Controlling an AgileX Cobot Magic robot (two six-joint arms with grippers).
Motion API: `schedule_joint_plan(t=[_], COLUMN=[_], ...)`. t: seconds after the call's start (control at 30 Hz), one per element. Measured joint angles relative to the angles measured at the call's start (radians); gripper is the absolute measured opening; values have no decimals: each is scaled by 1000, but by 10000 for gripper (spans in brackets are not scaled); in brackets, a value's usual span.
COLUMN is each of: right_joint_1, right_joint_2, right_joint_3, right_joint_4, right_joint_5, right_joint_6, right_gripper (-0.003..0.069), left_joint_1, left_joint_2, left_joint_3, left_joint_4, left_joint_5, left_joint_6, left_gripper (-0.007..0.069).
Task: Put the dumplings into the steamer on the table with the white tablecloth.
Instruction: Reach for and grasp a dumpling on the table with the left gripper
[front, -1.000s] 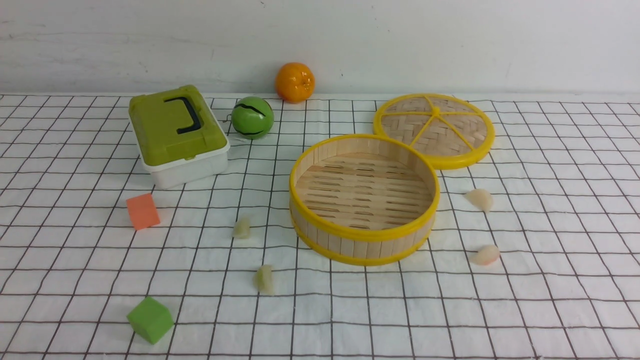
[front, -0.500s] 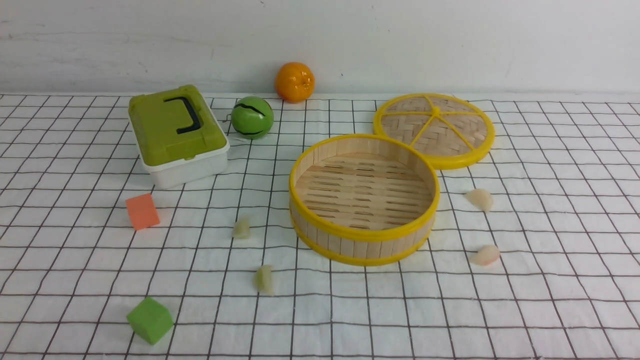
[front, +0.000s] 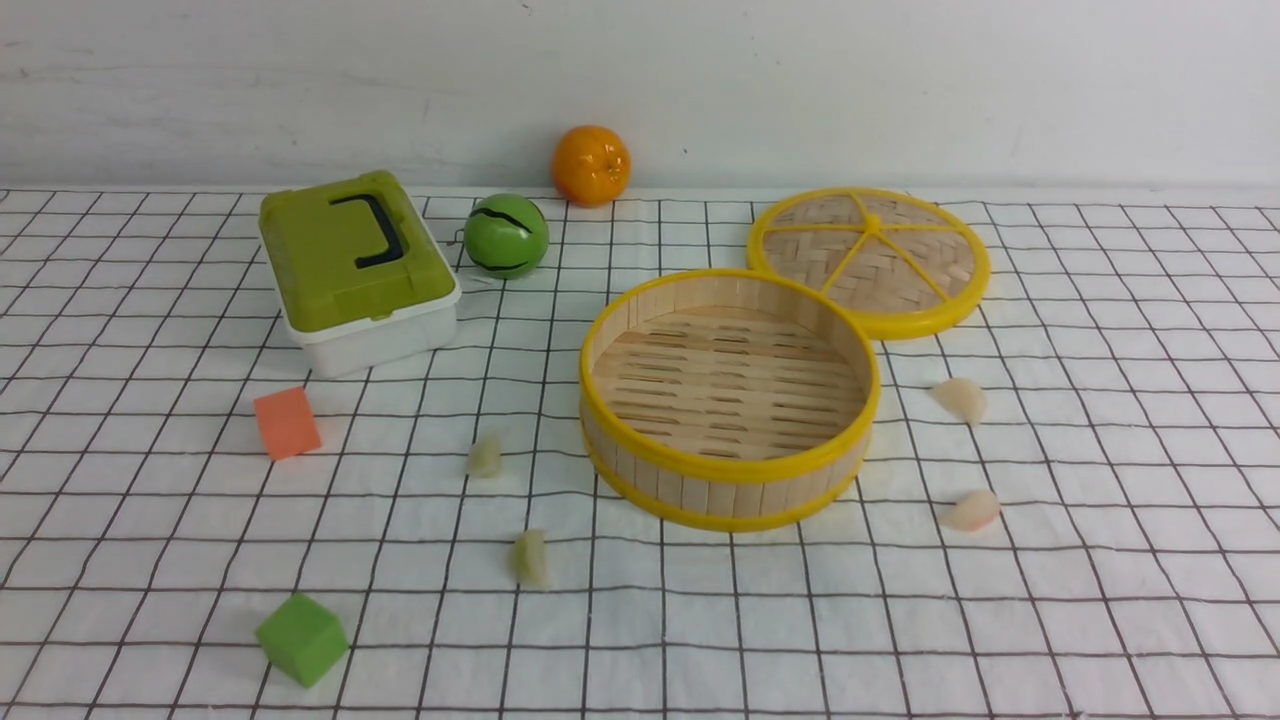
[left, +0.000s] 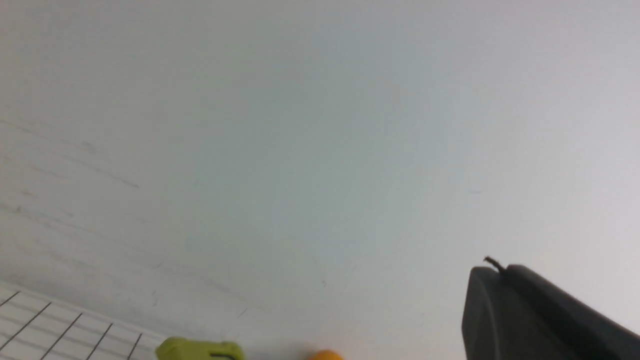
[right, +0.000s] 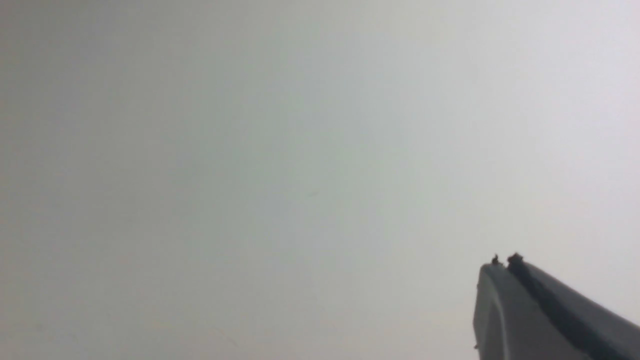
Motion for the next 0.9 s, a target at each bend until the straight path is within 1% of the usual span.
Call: schedule_joint_plan(t=[0.03, 0.07, 0.1, 0.13, 0.17, 0.23, 0.27, 0.33, 0.43, 0.5, 0.53, 0.6, 0.67, 0.7, 0.73, 0.77, 0.83, 0.9], right_joint_1=[0, 0, 0, 0, 0, 0, 0, 0, 0, 0, 0, 0, 0, 0, 0, 0, 0, 0], right_joint_2=[41, 50, 112, 160, 179, 296, 332, 426, 504, 567, 572, 621, 636, 641, 641, 643, 644, 644], right_joint_3=[-41, -49, -96, -125, -135, -184, -198, -231, -244, -247, -247, -247, -247, -247, -247, -247, -246, -239], right_joint_4=[0, 0, 0, 0, 0, 7, 14, 51, 91, 112, 114, 147, 169, 173, 174, 176, 176, 179], right_joint_5=[62, 75, 185, 258, 273, 470, 538, 724, 881, 970, 970, 995, 966, 944, 934, 901, 881, 855], right_joint_6=[-33, -39, -83, -108, -116, -142, -145, -161, -219, -285, -290, -335, -347, -350, -350, -351, -352, -353], right_gripper=[-15, -14, -11, -9, -8, -6, -6, -6, -4, -4, -4, -4, -4, -4, -4, -4, -4, -4], left_joint_1=[0, 0, 0, -1, -4, -43, -78, -191, -329, -418, -426, -491, -503, -500, -499, -484, -471, -440], left_joint_2=[59, 71, 157, 218, 242, 359, 404, 493, 589, 683, 693, 841, 963, 1025, 1037, 1136, 1206, 1342], left_joint_3=[-29, -33, -63, -82, -90, -129, -148, -204, -279, -362, -370, -480, -567, -608, -616, -679, -725, -822], left_joint_4=[7, 9, 12, 12, 12, 12, 12, 12, 12, 12, 12, 6, -6, -8, -8, -16, -23, -52], left_joint_5=[9, 10, 21, 37, 46, 101, 130, 217, 344, 462, 474, 626, 730, 774, 782, 832, 857, 882], left_joint_6=[-1, -2, -9, -23, -26, -63, -76, -93, -79, -37, -32, 42, 99, 123, 132, 157, 166, 175], left_gripper=[-13, -13, -13, -13, -13, -13, -13, -13, -13, -13, -13, -13, -13, -13, -13, -13, -13, -13])
